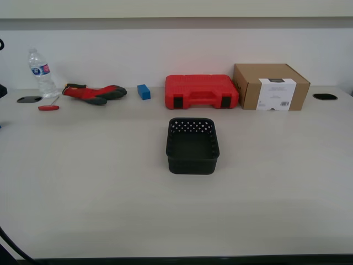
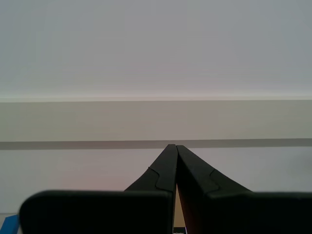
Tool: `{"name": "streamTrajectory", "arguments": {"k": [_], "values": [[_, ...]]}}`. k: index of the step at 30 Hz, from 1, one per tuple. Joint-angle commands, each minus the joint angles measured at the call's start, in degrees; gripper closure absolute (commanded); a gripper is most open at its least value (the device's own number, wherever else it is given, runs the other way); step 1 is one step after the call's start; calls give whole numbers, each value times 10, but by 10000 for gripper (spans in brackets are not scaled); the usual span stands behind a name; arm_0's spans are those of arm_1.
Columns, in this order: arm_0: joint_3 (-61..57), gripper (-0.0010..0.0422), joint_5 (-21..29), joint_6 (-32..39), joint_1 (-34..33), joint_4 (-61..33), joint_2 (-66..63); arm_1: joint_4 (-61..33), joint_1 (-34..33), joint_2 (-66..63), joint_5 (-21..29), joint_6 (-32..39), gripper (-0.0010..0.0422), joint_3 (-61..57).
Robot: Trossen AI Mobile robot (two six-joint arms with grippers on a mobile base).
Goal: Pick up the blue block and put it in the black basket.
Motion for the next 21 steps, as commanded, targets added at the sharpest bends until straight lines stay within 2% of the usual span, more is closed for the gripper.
{"name": "streamTrajectory", "arguments": {"k": [1, 3, 5, 7, 10, 17, 21], "values": [[1, 413, 0, 0, 0, 2, 0, -57, 5, 83, -48, 39, 103, 122], [1, 413, 0, 0, 0, 1, 0, -107, 11, 137, -54, 18, 35, 203], [1, 413, 0, 0, 0, 1, 0, -123, 19, 170, -39, -3, 4, 250], [1, 413, 0, 0, 0, 2, 0, -123, 27, 192, -21, 17, 38, 277], [1, 413, 0, 0, 0, 0, 0, -123, 45, 226, 12, 50, 112, 313], [1, 413, 0, 0, 0, 0, 0, -158, 65, 296, 19, 57, 284, 365], [1, 413, 0, 0, 0, 0, 0, -157, 64, 299, 13, 74, 345, 364]]}}
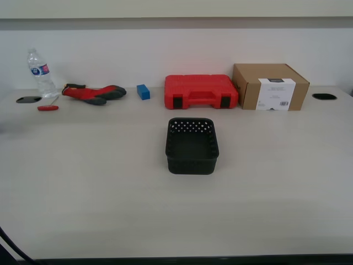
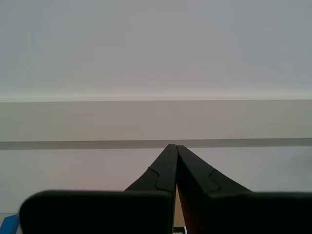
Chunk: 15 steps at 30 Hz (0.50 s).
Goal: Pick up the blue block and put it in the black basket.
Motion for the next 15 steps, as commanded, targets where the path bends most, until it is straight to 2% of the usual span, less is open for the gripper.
{"name": "streamTrajectory", "arguments": {"k": [1, 4, 7, 10, 15], "values": [[1, 413, 0, 0, 0, 1, 0, -7, 0, -3, 4, 3, 352, -2], [1, 413, -1, 0, 0, 1, 0, -7, 0, -12, 4, -1, 352, -2], [1, 413, 0, 0, 0, 1, 0, -5, -1, -18, 7, -1, 330, -2], [1, 413, 0, 0, 0, 1, 0, -7, -1, -20, 9, -7, 274, -2], [1, 413, 0, 0, 0, 1, 0, -29, -2, -22, 14, -21, 142, -2]]}}
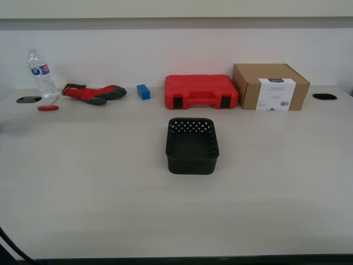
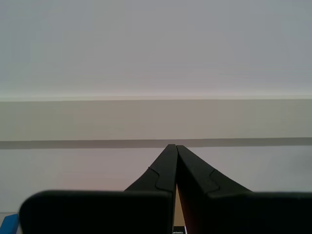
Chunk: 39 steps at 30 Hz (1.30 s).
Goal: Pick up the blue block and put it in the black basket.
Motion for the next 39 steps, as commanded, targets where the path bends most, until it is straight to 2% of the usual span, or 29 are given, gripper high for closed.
{"name": "streamTrajectory", "arguments": {"k": [1, 4, 5, 7, 10, 12, 17, 20, 21, 22, 23, 27, 34, 37, 39], "values": [[1, 413, 0, 0, 0, 2, 0, -26, -1, -3, 23, -3, 103, 0], [1, 413, 0, 0, 0, 2, 0, -17, -1, -3, 57, -10, 23, 0], [1, 413, 0, 0, 0, 2, 0, 0, -1, -2, 65, -9, 9, 0], [1, 413, 0, 0, 0, 2, 0, 51, 0, 5, 64, -8, 21, 3], [1, 413, 0, 0, 0, 2, 0, 62, 1, 34, 76, -9, 73, 23], [1, 413, 0, 0, 0, 2, 0, 38, 1, 74, 76, -25, 126, 52], [1, 413, 0, 0, 0, 3, 0, 4, -6, 137, 49, -21, 273, 76], [1, 413, -1, 0, 0, 2, 0, -30, -8, 130, 46, 14, 396, 75], [1, 413, 0, 0, 0, 2, 0, -37, -8, 120, 46, -3, 419, 75], [1, 413, 0, 0, 0, 2, 0, -42, -8, 111, 51, -20, 408, 75], [1, 413, -1, 0, 0, 2, 0, -59, -8, 91, 73, -37, 409, 75], [1, 413, 0, 0, 1, -5, 0, -95, -16, 24, 95, -76, 414, 77], [1, 413, 0, 0, 1, -12, 0, -269, -56, -127, 227, -171, 414, 75], [1, 413, 0, 0, 1, -14, 0, -370, -109, -187, 342, -220, 414, 75], [1, 413, 0, 0, 1, -17, 0, -407, -158, -208, 346, -224, 414, 74]]}}
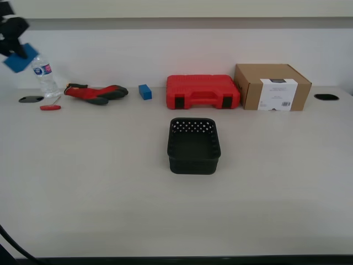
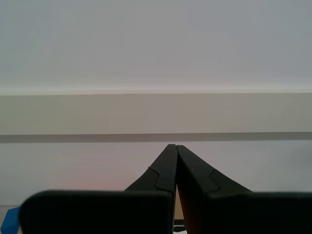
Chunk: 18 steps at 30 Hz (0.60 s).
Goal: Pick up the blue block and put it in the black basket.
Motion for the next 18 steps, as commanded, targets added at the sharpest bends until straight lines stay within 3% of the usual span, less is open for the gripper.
{"name": "streamTrajectory", "arguments": {"k": [1, 8, 13, 18], "values": [[1, 413, 0, 0, 0, 0, 0, -51, -80, -30, 2, -5, 414, -1], [1, 413, 0, 0, 0, -9, 0, -41, -330, -41, -53, -17, 414, -24], [1, 413, 0, 0, 0, -11, 0, 5, -490, -41, -120, -20, 414, -143], [1, 413, 0, 0, 0, -11, 0, 118, -603, -42, -118, -47, 414, -294]]}}
